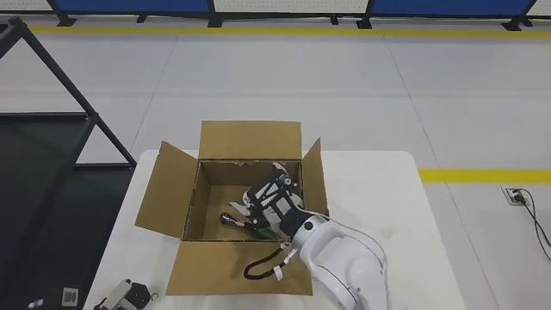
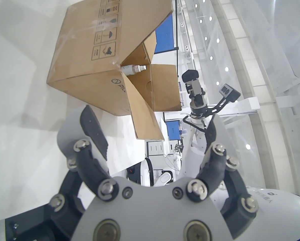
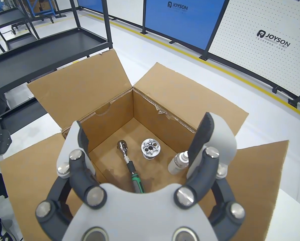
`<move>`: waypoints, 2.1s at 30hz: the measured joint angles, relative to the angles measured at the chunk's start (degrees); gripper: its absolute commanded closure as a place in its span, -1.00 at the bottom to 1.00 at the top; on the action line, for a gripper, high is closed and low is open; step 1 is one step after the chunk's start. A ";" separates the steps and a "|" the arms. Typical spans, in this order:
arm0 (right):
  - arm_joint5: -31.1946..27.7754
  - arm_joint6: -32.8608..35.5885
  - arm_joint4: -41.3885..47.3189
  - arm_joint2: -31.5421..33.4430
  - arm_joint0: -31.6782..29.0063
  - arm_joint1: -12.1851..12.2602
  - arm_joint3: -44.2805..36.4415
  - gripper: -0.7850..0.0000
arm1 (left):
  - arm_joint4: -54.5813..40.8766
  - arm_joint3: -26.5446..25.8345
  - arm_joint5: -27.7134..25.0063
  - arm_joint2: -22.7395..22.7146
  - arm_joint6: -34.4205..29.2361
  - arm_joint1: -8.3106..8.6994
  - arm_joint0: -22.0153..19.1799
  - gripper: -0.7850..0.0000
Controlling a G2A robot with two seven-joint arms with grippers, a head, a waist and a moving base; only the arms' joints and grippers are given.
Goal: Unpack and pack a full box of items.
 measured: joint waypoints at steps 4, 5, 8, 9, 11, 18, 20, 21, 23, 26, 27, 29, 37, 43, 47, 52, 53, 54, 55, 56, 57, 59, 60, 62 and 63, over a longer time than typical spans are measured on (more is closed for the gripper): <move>0.11 -0.73 3.39 1.76 -1.02 0.21 -3.48 1.00 | -1.99 -0.33 0.84 0.08 2.09 -0.13 -1.22 0.00; 0.33 -0.60 4.25 2.18 -1.23 0.24 -4.07 1.00 | -2.19 -0.38 1.03 -0.02 2.30 -0.13 -1.45 0.24; 1.38 0.21 8.39 3.77 -1.88 0.31 -5.48 1.00 | -1.45 -0.90 0.98 -0.75 2.49 -0.09 -2.02 0.91; 1.90 0.58 9.93 4.34 -2.00 0.31 -5.74 1.00 | -1.23 -1.20 0.93 -1.00 2.56 -0.08 -2.17 1.00; 3.29 1.62 14.18 5.81 -2.06 0.30 -6.14 1.00 | -0.46 -1.96 0.83 -1.64 2.72 -0.04 -2.51 1.00; 4.81 3.56 22.93 9.19 -1.72 0.43 -6.80 -1.00 | 2.53 -3.29 1.32 -2.81 3.12 0.08 -3.39 -1.00; 4.78 3.53 22.74 9.13 -1.73 0.43 -6.79 -1.00 | 2.51 -3.29 1.34 -2.81 3.12 0.08 -3.38 -1.00; 4.78 3.52 22.73 9.13 -1.73 0.43 -6.78 -1.00 | 2.48 -3.28 1.33 -2.80 3.12 0.08 -3.37 -1.00; 4.78 3.52 22.73 9.13 -1.73 0.42 -6.78 -1.00 | 2.47 -3.28 1.32 -2.80 3.11 0.08 -3.37 -1.00; 4.77 3.52 22.74 9.13 -1.73 0.42 -6.78 -1.00 | 2.47 -3.28 1.32 -2.80 3.11 0.08 -3.37 -1.00; 4.77 3.52 22.74 9.13 -1.73 0.42 -6.78 -1.00 | 2.47 -3.28 1.32 -2.80 3.11 0.08 -3.37 -1.00; 4.78 3.43 22.83 9.13 -1.79 0.43 -6.79 -1.00 | 2.46 -3.32 1.35 -2.72 3.07 0.08 -3.41 -1.00; 15.65 2.63 32.93 13.10 0.14 0.12 -7.18 -1.00 | 3.09 -4.32 1.78 -3.30 4.35 0.16 -5.86 -1.00; 27.35 10.68 43.62 20.66 2.68 0.48 -5.54 -1.00 | 3.26 -3.97 3.36 -6.08 4.71 0.52 -8.94 -1.00; 31.99 16.09 45.66 25.22 4.18 1.23 -3.09 -1.00 | 3.73 -2.41 5.23 -7.41 3.88 0.91 -11.46 -1.00; 32.29 16.21 43.91 25.41 4.24 1.33 -2.97 -1.00 | 10.62 -1.18 8.60 -9.24 1.36 1.58 -12.74 -1.00; 32.28 16.21 43.94 25.40 4.24 1.33 -2.97 -1.00 | 10.34 -1.21 8.54 -9.22 1.40 1.57 -12.72 -1.00; 32.28 16.21 43.96 25.40 4.23 1.33 -2.97 -1.00 | 9.96 -1.22 8.49 -9.19 1.44 1.56 -12.71 -1.00; 32.28 16.21 43.96 25.40 4.23 1.32 -2.97 -1.00 | 9.84 -1.22 8.47 -9.18 1.45 1.56 -12.71 -1.00; 32.28 16.21 43.96 25.41 4.23 1.32 -2.97 -1.00 | 9.81 -1.22 8.47 -9.17 1.45 1.56 -12.71 -1.00; 32.28 16.21 43.96 25.41 4.23 1.32 -2.97 -1.00 | 9.81 -1.22 8.47 -9.17 1.45 1.56 -12.71 -1.00; 32.28 16.21 43.96 25.41 4.23 1.32 -2.97 -1.00 | 9.81 -1.22 8.47 -9.17 1.46 1.56 -12.71 -1.00; 32.28 16.21 43.96 25.41 4.23 1.33 -2.97 -1.00 | 9.75 -1.19 8.50 -9.11 1.43 1.54 -12.69 -1.00; 32.13 16.18 44.84 25.35 3.79 1.32 -2.88 -1.00 | 8.39 -0.56 9.01 -7.89 1.12 1.49 -12.85 -1.00; 32.23 16.48 46.38 25.46 3.51 1.31 -2.75 -1.00 | 8.26 -0.24 9.57 -7.36 1.09 1.53 -13.22 -1.00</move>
